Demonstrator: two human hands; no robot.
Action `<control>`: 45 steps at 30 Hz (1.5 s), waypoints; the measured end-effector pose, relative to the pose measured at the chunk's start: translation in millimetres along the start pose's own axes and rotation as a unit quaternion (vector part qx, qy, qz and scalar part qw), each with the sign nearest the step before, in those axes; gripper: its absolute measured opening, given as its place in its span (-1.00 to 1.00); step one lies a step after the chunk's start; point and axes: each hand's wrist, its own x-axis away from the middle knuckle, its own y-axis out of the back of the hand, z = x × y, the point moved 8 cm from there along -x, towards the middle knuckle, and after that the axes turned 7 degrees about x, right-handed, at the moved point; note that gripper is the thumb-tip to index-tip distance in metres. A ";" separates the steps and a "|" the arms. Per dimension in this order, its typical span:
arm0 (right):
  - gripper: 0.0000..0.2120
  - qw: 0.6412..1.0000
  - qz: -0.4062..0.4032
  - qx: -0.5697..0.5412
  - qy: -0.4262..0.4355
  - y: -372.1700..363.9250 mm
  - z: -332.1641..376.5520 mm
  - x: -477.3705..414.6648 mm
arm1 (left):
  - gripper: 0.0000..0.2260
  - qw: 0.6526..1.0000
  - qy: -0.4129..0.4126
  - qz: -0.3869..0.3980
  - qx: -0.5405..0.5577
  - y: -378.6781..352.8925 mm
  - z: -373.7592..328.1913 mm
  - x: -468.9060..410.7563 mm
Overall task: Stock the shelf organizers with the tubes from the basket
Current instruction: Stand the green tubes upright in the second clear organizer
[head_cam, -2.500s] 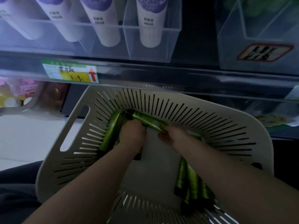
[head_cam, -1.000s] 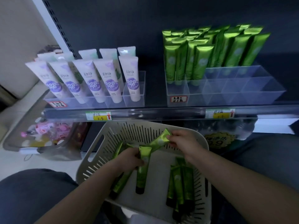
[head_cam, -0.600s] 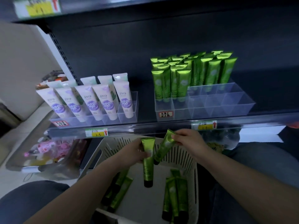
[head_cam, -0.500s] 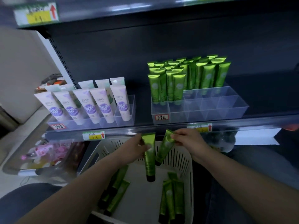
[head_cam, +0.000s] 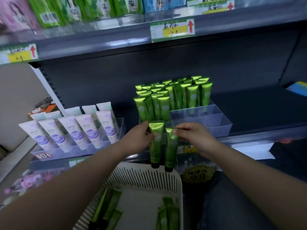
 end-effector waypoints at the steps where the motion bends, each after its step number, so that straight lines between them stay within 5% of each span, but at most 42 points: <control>1: -0.98 1.000 -0.002 -0.004 0.010 5.0 6.8 -3.0 | -0.79 1.000 -0.006 -0.002 -0.013 2.0 -6.0 -5.8; 7: -0.96 0.998 -0.032 0.016 0.045 35.2 40.3 -23.5 | -0.58 0.999 -0.031 -0.006 -0.018 10.0 -31.6 -36.1; 26: -0.91 0.990 -0.071 0.034 0.113 99.3 89.2 -84.9 | -0.72 0.991 -0.086 -0.096 0.036 26.3 -91.1 -122.4; 45: -0.94 0.980 -0.102 0.080 0.153 91.3 67.7 -121.6 | -0.69 0.978 -0.093 -0.123 -0.142 14.1 -70.7 -165.1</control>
